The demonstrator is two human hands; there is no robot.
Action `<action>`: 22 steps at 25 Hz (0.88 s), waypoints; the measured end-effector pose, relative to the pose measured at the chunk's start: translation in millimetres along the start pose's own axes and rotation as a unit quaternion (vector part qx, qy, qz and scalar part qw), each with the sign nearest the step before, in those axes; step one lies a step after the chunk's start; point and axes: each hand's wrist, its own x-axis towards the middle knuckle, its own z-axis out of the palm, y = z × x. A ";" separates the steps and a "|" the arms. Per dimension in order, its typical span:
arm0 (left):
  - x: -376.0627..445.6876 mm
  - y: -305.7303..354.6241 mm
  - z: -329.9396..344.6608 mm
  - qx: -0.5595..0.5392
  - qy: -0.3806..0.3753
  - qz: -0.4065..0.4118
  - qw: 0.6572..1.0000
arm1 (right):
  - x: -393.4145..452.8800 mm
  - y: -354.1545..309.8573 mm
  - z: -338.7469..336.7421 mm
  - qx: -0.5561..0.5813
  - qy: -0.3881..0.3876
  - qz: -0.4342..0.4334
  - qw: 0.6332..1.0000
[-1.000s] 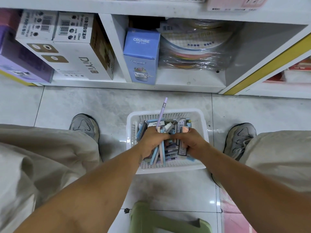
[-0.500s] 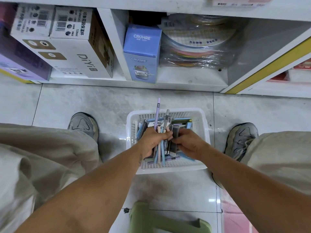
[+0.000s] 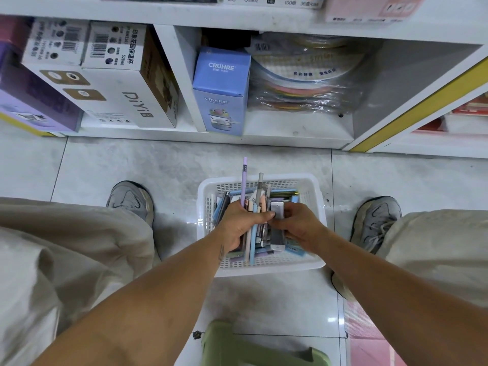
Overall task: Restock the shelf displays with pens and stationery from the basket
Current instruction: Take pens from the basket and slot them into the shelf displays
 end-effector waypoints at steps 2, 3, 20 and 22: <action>0.0 -0.4 -0.5 0.006 -0.005 0.009 1.000 | -0.5 -0.4 -1.3 0.003 -0.008 -0.004 1.000; -0.5 0.2 -0.4 0.013 -0.007 0.012 1.000 | -0.8 -0.6 -1.8 0.002 -0.012 -0.002 1.000; 9.7 -4.3 1.4 0.082 -0.015 0.008 0.996 | 1.4 -1.1 -4.8 -0.020 -0.029 0.027 0.999; 9.2 -2.0 1.3 0.082 -0.017 0.007 0.996 | 0.4 -4.3 -7.4 -0.024 -0.043 0.026 0.998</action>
